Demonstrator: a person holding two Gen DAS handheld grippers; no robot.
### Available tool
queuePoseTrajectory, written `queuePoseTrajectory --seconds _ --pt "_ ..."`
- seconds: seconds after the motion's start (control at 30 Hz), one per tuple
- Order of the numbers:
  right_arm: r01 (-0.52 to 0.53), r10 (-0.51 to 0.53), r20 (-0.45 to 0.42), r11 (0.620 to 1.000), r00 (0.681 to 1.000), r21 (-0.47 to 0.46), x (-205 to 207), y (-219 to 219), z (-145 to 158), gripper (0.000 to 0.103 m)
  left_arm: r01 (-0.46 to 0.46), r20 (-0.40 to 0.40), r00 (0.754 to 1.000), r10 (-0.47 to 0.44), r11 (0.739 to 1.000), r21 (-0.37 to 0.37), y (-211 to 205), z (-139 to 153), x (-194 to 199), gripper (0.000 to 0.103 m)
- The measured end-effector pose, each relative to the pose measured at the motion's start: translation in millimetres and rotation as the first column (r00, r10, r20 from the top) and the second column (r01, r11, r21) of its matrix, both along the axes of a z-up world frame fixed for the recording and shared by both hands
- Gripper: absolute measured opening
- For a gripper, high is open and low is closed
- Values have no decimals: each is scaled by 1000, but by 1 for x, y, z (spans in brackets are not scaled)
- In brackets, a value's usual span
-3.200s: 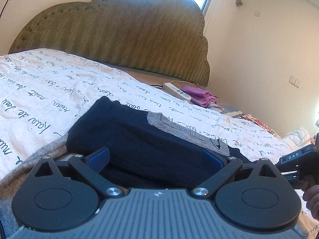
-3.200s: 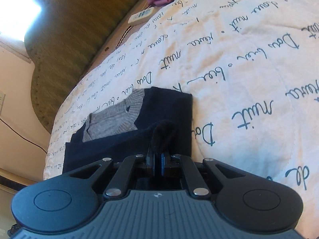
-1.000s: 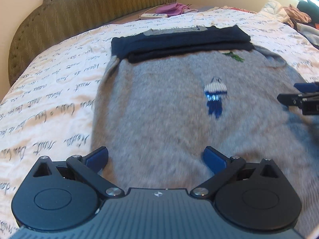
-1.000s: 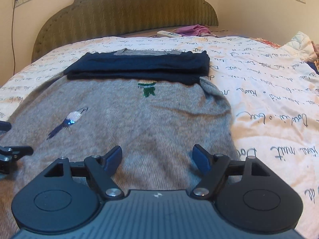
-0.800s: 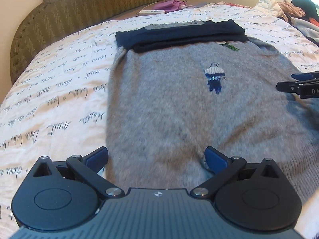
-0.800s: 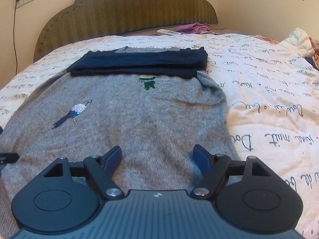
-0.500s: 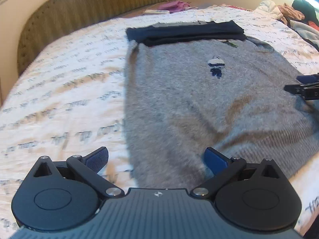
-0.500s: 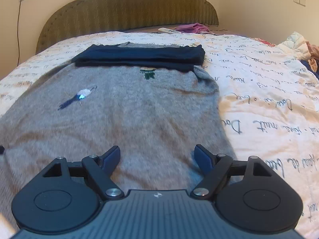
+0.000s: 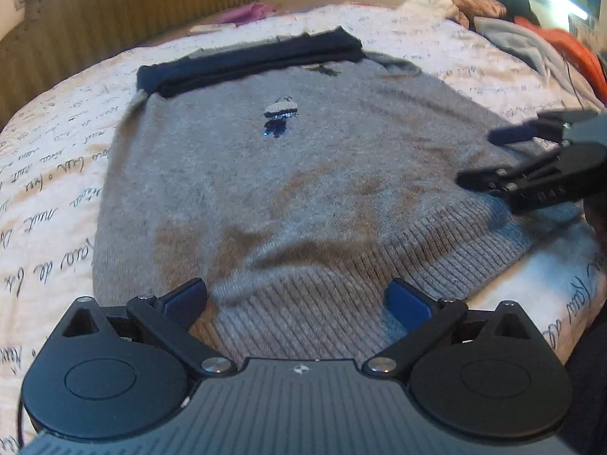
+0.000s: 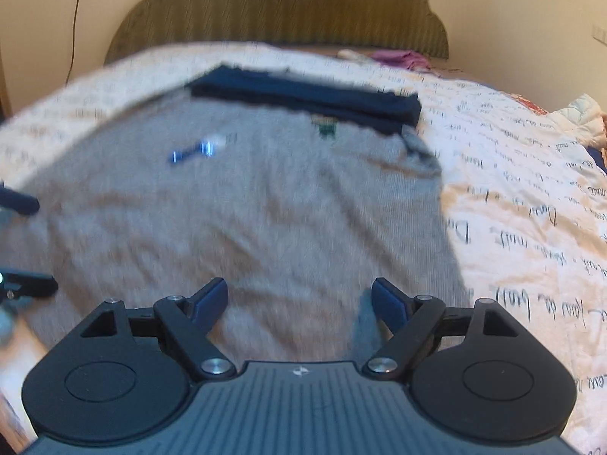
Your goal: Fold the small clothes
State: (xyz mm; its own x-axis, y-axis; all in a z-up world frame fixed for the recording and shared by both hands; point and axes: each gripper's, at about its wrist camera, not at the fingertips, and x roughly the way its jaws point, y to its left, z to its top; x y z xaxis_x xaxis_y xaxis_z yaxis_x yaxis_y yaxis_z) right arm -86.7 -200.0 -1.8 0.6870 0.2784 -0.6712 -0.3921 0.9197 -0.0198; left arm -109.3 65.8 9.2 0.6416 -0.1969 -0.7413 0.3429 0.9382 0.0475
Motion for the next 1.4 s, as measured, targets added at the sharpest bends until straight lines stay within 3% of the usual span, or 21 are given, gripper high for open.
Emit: queuePoseTrajectory --seconds 0.03,0.23,0.4,0.47,0.53,0.63,0.83,0.97,1.07,1.1,1.17,1.27,1.4 --pt "4 -4 -9 1000 1000 15 -6 -6 -3 96 0 -15 1000 0 1000 -13 3 0 -3 102" --pt "-5 7 -56 999 998 50 -25 -29 8 97 -25 -40 999 24 999 -41 18 16 -12 101" --pt "-78 76 24 993 997 92 -24 -10 31 97 -17 21 1000 19 993 -118 0 31 3 101" --pt "-101 101 7 992 995 70 -19 2 25 97 13 12 1000 -12 995 -100 -16 23 11 103" --pt "-113 113 -50 994 992 6 -16 10 8 97 18 -43 999 -20 999 -37 -26 5 15 103" --pt "-110 115 -76 992 990 65 -27 -9 -2 99 47 -6 999 -47 999 -16 -21 -3 -2 103" --pt "-120 133 -144 988 981 92 -37 -31 14 99 -14 -27 1000 12 996 -91 11 13 -14 99" --pt "-114 126 -76 983 989 146 -35 -30 31 99 -70 -16 998 69 978 -197 25 26 -7 100" --pt "-130 140 -127 987 982 90 -27 -18 16 99 -59 -85 995 47 986 -154 16 13 5 102" --pt "-138 146 -169 989 975 59 -27 -17 6 99 -35 -86 996 27 995 -96 11 4 4 103" --pt "-183 190 -146 981 971 57 -37 -24 4 99 27 -34 999 -27 1000 -3 2 3 -9 102" --pt "-218 230 -206 973 951 78 -35 -36 16 99 41 -38 998 -43 998 -37 13 18 -10 99" --pt "-145 157 -87 981 984 129 7 -48 47 99 -22 48 998 26 996 -91 21 43 23 100"
